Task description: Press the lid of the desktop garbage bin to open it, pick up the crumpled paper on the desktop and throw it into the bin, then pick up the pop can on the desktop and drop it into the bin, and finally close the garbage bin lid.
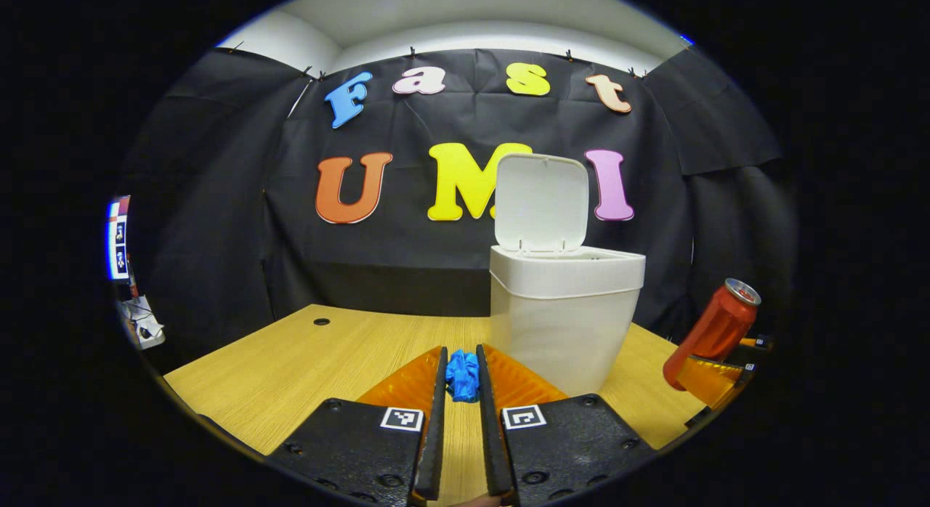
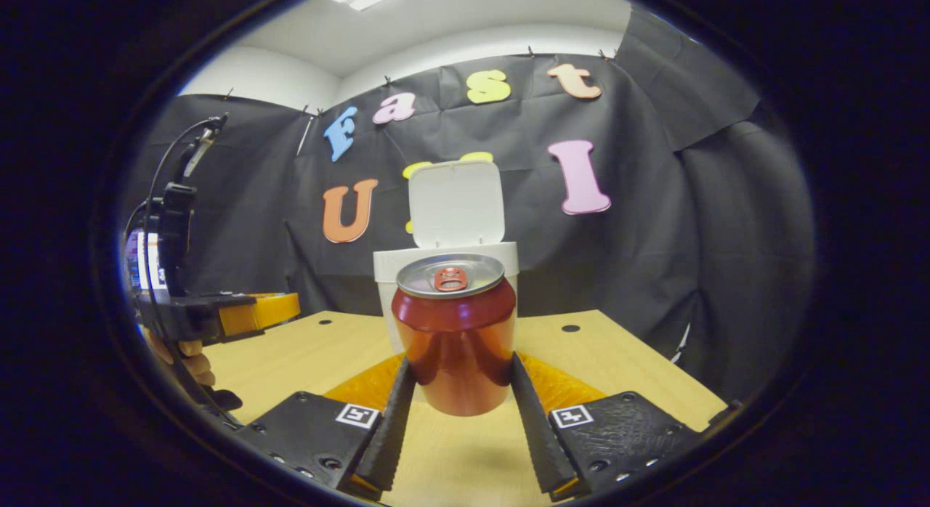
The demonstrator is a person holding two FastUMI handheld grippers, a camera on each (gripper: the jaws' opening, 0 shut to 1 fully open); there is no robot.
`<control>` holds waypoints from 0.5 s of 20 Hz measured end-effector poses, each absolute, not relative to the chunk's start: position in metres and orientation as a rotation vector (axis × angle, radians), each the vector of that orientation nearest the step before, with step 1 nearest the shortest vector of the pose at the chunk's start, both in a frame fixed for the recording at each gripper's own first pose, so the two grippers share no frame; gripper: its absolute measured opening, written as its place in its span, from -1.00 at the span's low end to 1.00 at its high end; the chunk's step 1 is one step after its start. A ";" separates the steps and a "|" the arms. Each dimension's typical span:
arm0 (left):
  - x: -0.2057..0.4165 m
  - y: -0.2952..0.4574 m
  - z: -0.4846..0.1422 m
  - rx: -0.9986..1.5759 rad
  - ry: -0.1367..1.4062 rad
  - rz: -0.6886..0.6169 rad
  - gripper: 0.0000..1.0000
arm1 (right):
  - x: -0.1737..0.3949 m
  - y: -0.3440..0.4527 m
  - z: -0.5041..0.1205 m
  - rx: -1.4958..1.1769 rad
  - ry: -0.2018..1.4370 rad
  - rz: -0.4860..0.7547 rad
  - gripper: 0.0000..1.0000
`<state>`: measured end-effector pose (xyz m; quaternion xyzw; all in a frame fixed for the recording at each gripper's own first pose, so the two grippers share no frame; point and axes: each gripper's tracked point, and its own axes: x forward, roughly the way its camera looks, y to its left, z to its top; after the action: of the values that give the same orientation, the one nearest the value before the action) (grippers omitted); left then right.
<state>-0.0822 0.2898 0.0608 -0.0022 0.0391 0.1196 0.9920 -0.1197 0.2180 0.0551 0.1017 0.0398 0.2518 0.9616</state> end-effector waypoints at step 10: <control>-0.009 0.226 0.154 -0.002 -0.102 0.143 -0.50 | -0.115 0.166 0.060 0.341 0.049 0.404 0.43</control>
<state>-0.0094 0.2265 0.1537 -0.0011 -0.0507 0.0712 0.9962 -0.1147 0.1656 0.0598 0.1687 0.0244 0.1995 0.9650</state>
